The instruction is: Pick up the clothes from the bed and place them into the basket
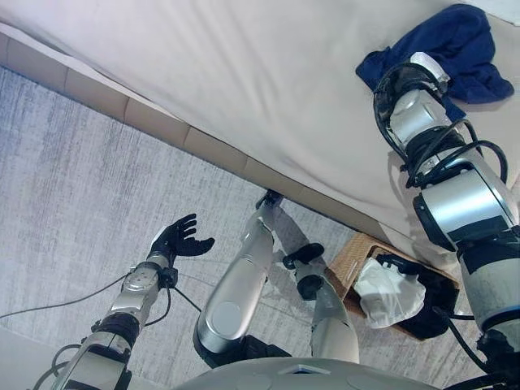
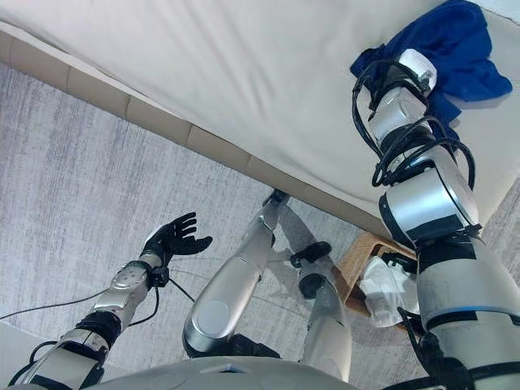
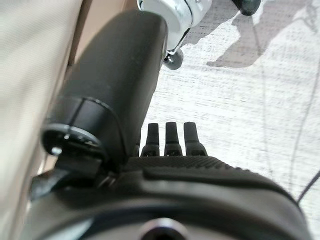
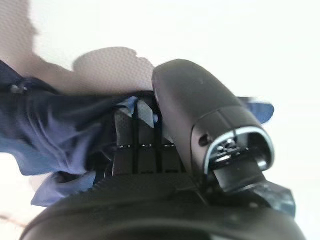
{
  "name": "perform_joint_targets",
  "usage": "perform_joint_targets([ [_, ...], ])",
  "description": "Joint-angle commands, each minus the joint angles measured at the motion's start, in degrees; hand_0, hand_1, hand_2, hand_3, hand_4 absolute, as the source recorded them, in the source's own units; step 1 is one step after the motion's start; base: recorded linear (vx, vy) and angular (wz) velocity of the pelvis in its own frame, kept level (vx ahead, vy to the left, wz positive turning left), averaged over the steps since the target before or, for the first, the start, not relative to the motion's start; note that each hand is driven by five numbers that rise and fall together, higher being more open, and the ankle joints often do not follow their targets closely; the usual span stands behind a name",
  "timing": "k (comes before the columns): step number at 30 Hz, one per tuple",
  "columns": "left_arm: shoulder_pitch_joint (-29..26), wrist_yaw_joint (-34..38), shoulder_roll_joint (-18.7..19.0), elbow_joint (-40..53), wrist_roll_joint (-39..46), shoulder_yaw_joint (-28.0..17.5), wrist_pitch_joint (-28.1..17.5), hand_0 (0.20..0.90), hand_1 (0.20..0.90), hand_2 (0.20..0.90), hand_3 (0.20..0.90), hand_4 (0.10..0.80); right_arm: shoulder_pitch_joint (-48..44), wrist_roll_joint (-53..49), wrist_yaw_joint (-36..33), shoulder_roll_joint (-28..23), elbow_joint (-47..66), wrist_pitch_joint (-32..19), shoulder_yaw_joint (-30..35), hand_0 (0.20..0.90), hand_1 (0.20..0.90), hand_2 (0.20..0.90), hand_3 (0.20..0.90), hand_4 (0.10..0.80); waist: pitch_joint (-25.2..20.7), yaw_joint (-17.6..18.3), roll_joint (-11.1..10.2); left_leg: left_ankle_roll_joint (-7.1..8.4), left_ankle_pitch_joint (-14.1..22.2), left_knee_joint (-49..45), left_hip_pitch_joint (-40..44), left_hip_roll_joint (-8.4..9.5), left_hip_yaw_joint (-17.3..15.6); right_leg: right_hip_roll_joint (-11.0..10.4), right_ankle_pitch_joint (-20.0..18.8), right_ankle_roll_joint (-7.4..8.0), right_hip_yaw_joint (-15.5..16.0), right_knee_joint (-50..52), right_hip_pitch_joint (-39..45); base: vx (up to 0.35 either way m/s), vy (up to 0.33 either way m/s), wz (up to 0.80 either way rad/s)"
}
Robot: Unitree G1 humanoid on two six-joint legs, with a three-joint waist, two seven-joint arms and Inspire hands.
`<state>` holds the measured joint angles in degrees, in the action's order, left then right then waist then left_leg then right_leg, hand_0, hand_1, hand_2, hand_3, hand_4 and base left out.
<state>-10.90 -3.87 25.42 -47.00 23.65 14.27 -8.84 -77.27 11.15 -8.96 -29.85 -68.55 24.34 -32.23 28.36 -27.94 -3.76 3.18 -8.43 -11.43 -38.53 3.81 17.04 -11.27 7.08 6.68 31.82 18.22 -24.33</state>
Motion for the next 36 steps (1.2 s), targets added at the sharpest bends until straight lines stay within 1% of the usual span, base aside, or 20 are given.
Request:
perform_joint_targets([
  [1,4.1,0.1,2.3,-3.5,1.4,0.3,-2.3,0.9,0.9,0.9,0.9,0.8,1.6,0.4,-3.7,-2.8,4.5,-2.1,-1.5,0.3,0.3,0.3,0.2,0.1,1.4,-0.4,-0.6,-5.67,6.7,2.0,6.2,-0.94,-3.7,0.2,-6.9,1.08,-0.7,6.1,0.4,-0.02,-0.026,-0.24],
  [3,4.2,0.0,2.3,-3.8,1.4,-0.1,-2.2,0.9,0.9,0.9,0.9,0.8,1.9,0.0,-3.4,-3.6,5.1,-2.3,-1.5,0.3,0.3,0.3,0.2,0.1,1.4,-0.1,-1.0,-5.49,6.9,2.0,7.1,-1.27,-4.2,0.6,-6.5,0.77,-0.9,5.4,1.5,-0.023,-0.029,-0.25],
  [7,4.5,-0.2,2.5,-4.3,0.5,-0.8,-2.2,0.9,0.9,0.9,0.9,0.8,3.7,-2.5,-2.8,-5.7,6.2,-4.9,-0.4,0.3,0.3,0.3,0.2,0.1,1.4,0.1,-1.4,-5.05,7.3,2.7,9.9,-1.89,-4.9,1.3,-5.3,-0.03,-0.8,4.0,4.8,-0.006,-0.06,-0.12],
  [10,4.8,-0.1,2.9,-4.3,-0.3,-1.6,-2.0,0.9,0.9,0.9,0.9,0.8,5.0,-4.4,-2.7,-6.8,9.2,-5.7,0.4,0.3,0.3,0.3,0.2,0.1,1.4,0.1,-1.9,-4.65,7.1,3.9,12.5,-2.24,-5.1,1.9,-4.8,-0.47,-0.7,2.5,7.6,0.004,-0.085,-0.06],
  [14,5.2,1.0,3.1,-5.1,-3.4,-3.7,-0.7,0.9,0.9,0.9,0.9,0.8,8.4,-8.4,-2.1,-9.6,17.6,-7.8,3.2,0.3,0.3,0.3,0.2,0.1,1.4,0.3,-2.7,-3.5,6.1,9.2,20.5,-3.34,-5.5,3.0,-3.9,-1.04,-2.1,-1.7,15.2,0.03,-0.142,-0.08],
  [16,5.8,1.7,3.0,-5.8,-5.1,-4.8,0.5,0.9,0.9,0.9,0.9,0.8,11.0,-10.3,-2.7,-10.8,23.6,-7.9,5.1,0.3,0.3,0.3,0.2,0.1,-0.3,1.1,-3.0,-2.93,5.5,11.7,23.5,-3.79,-5.8,3.5,-3.5,-1.27,-3.1,-4.0,18.4,0.034,-0.13,-0.06],
  [17,6.2,1.9,2.9,-7.1,-6.7,-5.4,1.1,0.9,0.9,0.9,0.9,0.8,13.6,-10.0,-3.1,-11.1,27.2,-8.4,7.3,0.3,0.3,0.3,0.2,0.1,-2.2,2.0,-3.1,-2.56,5.1,12.9,25.0,-4.02,-5.9,3.7,-3.1,-1.43,-3.7,-5.2,20.2,0.025,-0.114,-0.08],
  [20,6.8,2.8,2.3,-9.1,-9.4,-5.7,2.5,0.9,0.9,0.9,0.9,0.8,18.3,-8.2,-4.0,-11.6,33.3,-9.5,10.9,0.3,0.3,0.3,0.2,0.1,-5.7,3.9,-3.1,-2.0,4.9,14.0,27.7,-4.22,-6.3,4.1,-2.5,-1.68,-4.8,-7.0,23.3,0.03,-0.07,-0.11],
  [22,7.5,3.2,1.6,-9.9,-10.3,-6.4,3.7,0.9,0.9,0.9,0.9,0.8,22.4,-6.2,-4.7,-12.0,38.7,-9.6,14.3,0.3,0.3,0.3,0.2,0.1,-8.7,5.6,-2.8,-1.84,5.1,14.5,30.0,-3.93,-7.0,4.4,-2.6,-1.57,-5.8,-8.4,25.6,0.049,-0.047,0.0],
  [24,8.7,2.9,0.6,-10.7,-11.3,-7.2,4.8,0.9,0.9,0.9,0.9,0.8,26.7,-4.0,-4.9,-12.5,44.5,-9.2,17.7,0.3,0.3,0.3,0.2,0.1,-12.3,7.6,-2.5,-1.72,5.2,15.1,32.7,-3.48,-7.8,5.1,-2.7,-1.27,-7.0,-10.2,28.2,0.091,0.03,-0.11],
  [25,9.6,2.6,0.0,-11.2,-12.1,-7.4,4.9,0.9,0.9,0.9,0.9,0.8,28.7,-2.8,-4.7,-12.9,46.6,-9.0,19.3,0.3,0.3,0.3,0.2,0.1,-13.9,8.5,-2.0,-2.02,4.0,14.9,32.9,-3.11,-8.3,5.1,-4.0,-1.46,-6.6,-11.4,29.0,0.068,0.076,-0.13],
  [27,11.1,2.3,-1.5,-13.0,-13.7,-7.5,4.9,0.9,0.9,0.9,0.9,0.8,31.5,-0.2,-5.4,-13.6,50.1,-9.1,22.2,0.3,0.3,0.3,0.2,0.1,-16.9,10.2,-1.3,-1.74,4.1,15.2,35.2,-3.21,-9.8,5.5,-4.1,-1.7,-7.8,-13.1,31.1,0.066,0.037,-0.01],
  [29,11.9,2.4,-2.7,-15.0,-14.6,-7.4,4.9,0.9,0.9,0.9,0.9,0.8,32.5,1.1,-5.3,-14.6,52.9,-8.8,24.1,0.3,0.3,0.3,0.2,0.1,-18.8,11.7,-0.8,-1.65,4.4,15.4,36.7,-3.28,-10.9,5.7,-4.3,-1.89,-8.9,-13.9,32.1,0.061,0.02,-0.17],
  [31,12.6,2.0,-4.0,-17.7,-15.9,-7.7,4.8,0.9,0.9,0.9,0.9,0.8,33.3,1.2,-7.0,-16.3,56.5,-8.6,26.6,0.3,0.3,0.3,0.2,0.1,-20.7,13.6,-0.3,-1.63,5.1,15.7,38.8,-3.33,-12.3,5.9,-4.3,-2.35,-10.7,-15.0,33.3,0.014,0.009,-0.33],
  [33,12.8,1.7,-4.5,-18.9,-16.0,-7.7,4.6,0.9,0.9,0.9,0.9,0.8,34.0,0.6,-8.1,-17.7,58.6,-9.4,28.5,0.3,0.3,0.3,0.2,0.1,-21.7,14.9,-0.1,-1.74,5.4,15.9,39.7,-3.37,-13.0,6.1,-4.7,-2.46,-11.8,-15.8,33.3,-0.006,-0.004,-0.4],
  [34,13.1,1.3,-5.0,-20.1,-16.2,-8.1,4.3,0.9,0.9,0.9,0.9,0.8,35.2,-1.1,-9.7,-19.1,60.8,-10.6,30.6,0.3,0.3,0.3,0.2,0.1,-22.6,16.3,0.1,-1.77,5.8,16.1,40.6,-3.53,-13.9,6.4,-4.9,-2.66,-13.1,-16.6,33.3,-0.01,-0.016,-0.39],
  [36,13.4,1.4,-5.9,-21.9,-15.7,-8.4,3.4,0.9,0.9,0.9,0.9,0.8,37.3,-2.8,-13.1,-20.5,63.7,-13.2,33.7,0.3,0.3,0.3,0.2,0.1,-23.9,18.6,0.1,-1.85,6.8,16.1,41.9,-3.81,-15.5,7.1,-5.0,-3.12,-15.1,-17.8,33.1,0.005,-0.037,-0.35],
])
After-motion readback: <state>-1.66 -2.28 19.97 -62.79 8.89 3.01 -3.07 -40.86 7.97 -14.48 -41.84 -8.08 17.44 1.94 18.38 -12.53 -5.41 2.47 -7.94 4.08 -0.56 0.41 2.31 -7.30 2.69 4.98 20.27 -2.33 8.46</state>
